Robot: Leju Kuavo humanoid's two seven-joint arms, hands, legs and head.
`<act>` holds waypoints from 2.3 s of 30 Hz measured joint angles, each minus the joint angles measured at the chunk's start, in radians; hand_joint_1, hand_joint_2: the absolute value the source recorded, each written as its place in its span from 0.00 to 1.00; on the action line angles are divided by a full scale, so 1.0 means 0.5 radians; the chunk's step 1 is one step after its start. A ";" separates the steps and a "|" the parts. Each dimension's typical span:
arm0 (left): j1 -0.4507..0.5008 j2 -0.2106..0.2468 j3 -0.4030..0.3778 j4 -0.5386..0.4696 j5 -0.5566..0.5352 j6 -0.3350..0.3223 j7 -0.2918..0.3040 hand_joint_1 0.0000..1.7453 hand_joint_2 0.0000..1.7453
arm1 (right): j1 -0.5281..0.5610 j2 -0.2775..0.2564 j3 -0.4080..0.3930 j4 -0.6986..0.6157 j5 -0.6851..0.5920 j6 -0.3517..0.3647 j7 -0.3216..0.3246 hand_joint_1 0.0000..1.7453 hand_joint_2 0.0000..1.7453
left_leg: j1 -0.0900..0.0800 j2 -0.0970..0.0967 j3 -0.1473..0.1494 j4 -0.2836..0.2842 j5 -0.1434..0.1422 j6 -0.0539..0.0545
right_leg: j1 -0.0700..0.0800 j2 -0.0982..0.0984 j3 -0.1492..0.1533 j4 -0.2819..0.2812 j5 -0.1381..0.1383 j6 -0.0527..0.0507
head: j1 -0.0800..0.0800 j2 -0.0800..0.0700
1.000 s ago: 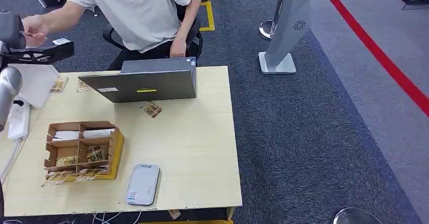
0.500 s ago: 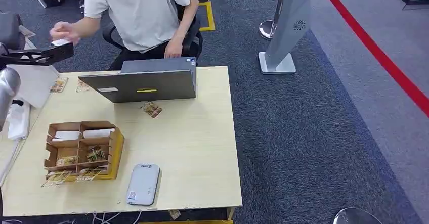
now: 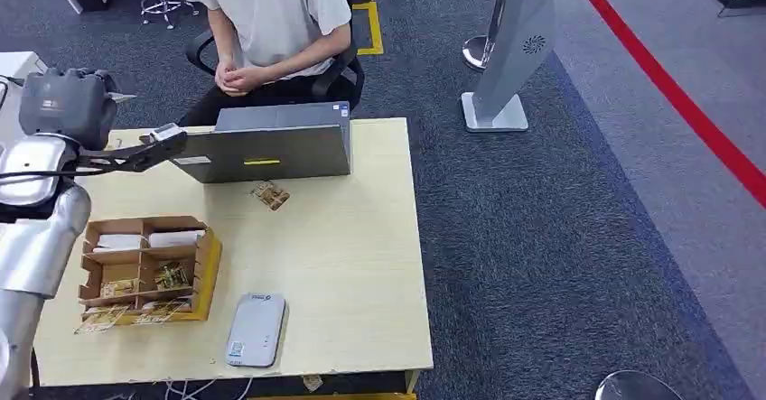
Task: Pass the card to the sensor for recognition and then transmit it.
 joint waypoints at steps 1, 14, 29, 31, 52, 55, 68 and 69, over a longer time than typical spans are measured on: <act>0.078 0.002 0.000 -0.125 0.009 0.005 -0.016 1.00 1.00 | 0.002 0.000 -0.009 0.000 -0.005 -0.003 0.000 0.00 1.00 | 0.000 -0.001 0.000 0.000 0.000 0.000 | -0.001 -0.001 0.000 0.000 0.000 0.000 | 0.001 0.000; 0.868 0.049 -0.140 -1.191 -0.080 0.167 -0.038 1.00 1.00 | 0.011 0.001 -0.083 0.002 -0.068 -0.024 -0.012 0.00 1.00 | -0.001 -0.001 0.000 -0.001 -0.001 0.001 | -0.003 -0.001 -0.001 -0.001 -0.001 0.001 | 0.001 0.000; 0.958 0.067 -0.148 -1.342 -0.102 0.181 -0.057 1.00 1.00 | 0.010 0.001 -0.097 0.003 -0.070 -0.032 -0.012 0.00 1.00 | -0.001 -0.001 -0.001 -0.001 -0.001 0.001 | -0.003 -0.001 -0.001 0.000 -0.001 0.001 | 0.001 0.000; 0.988 0.066 -0.150 -1.348 -0.128 0.186 -0.058 1.00 1.00 | 0.011 0.001 -0.104 0.003 -0.074 -0.037 -0.012 0.00 1.00 | -0.001 -0.001 -0.001 -0.001 -0.001 0.001 | -0.003 -0.001 -0.001 -0.001 -0.001 0.001 | 0.001 0.000; 1.610 -0.154 -0.362 -1.297 -0.304 0.176 -0.027 1.00 1.00 | 0.012 0.009 -0.204 0.003 -0.171 -0.056 -0.021 0.00 1.00 | -0.002 -0.001 -0.002 -0.001 -0.002 0.002 | -0.003 -0.002 -0.002 -0.002 -0.002 0.002 | 0.000 0.000; 1.638 -0.201 -0.385 -1.262 -0.304 0.155 -0.040 1.00 1.00 | 0.011 0.010 -0.214 0.003 -0.169 -0.056 -0.021 0.00 1.00 | -0.002 -0.001 -0.002 -0.001 -0.002 0.002 | -0.003 -0.002 -0.002 -0.002 -0.002 0.002 | 0.000 0.000; 1.704 -0.357 -0.402 -1.088 -0.311 0.088 -0.077 1.00 1.00 | 0.009 0.012 -0.232 0.002 -0.170 -0.081 0.019 0.00 1.00 | -0.002 -0.002 -0.002 -0.001 -0.002 0.002 | -0.003 -0.002 -0.002 -0.002 -0.002 0.002 | 0.000 0.000; 1.704 -0.366 -0.402 -1.079 -0.312 0.087 -0.071 1.00 1.00 | 0.009 0.012 -0.233 0.002 -0.170 -0.081 0.021 0.00 1.00 | -0.002 -0.002 -0.002 -0.001 -0.002 0.002 | -0.003 -0.002 -0.002 -0.002 -0.002 0.002 | 0.000 0.000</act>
